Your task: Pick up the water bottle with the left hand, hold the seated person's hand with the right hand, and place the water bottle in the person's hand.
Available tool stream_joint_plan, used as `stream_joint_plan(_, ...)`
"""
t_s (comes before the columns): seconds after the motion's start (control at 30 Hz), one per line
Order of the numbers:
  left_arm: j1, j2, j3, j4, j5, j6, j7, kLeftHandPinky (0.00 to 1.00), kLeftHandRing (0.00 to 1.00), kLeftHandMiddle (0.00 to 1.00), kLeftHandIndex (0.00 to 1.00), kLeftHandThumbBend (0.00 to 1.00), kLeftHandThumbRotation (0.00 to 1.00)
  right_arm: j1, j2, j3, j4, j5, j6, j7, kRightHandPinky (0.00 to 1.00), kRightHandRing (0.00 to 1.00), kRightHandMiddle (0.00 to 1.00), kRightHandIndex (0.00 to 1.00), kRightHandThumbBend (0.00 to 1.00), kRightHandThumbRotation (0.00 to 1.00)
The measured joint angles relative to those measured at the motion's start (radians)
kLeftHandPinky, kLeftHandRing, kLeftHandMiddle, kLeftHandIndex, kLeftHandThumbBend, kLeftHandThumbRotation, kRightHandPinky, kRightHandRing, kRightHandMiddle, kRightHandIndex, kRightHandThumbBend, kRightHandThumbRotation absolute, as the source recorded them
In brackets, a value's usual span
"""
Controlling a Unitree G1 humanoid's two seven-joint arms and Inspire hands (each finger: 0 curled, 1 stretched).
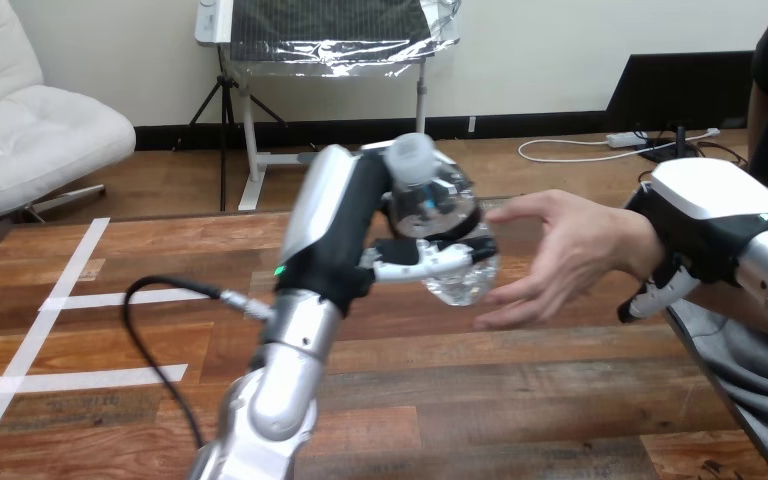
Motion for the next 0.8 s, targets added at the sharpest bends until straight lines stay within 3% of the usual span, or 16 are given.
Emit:
stream_joint_plan(0.33,-0.041,-0.039,-0.027,0.052,0.006,0.000,0.012,0.30,0.34,0.40,0.49,0.55,0.00,0.013,0.000,-0.002,-0.070,0.004,0.004,0.018,0.12,0.18,0.26,0.32,0.79,0.00)
stream_joint_plan(0.8,-0.067,-0.067,-0.032,0.109,0.008,-0.001,0.039,0.30,0.34,0.40,0.49,0.54,0.00,0.024,0.002,-0.002,-0.128,0.013,0.014,0.030,0.12,0.18,0.26,0.31,0.80,0.00)
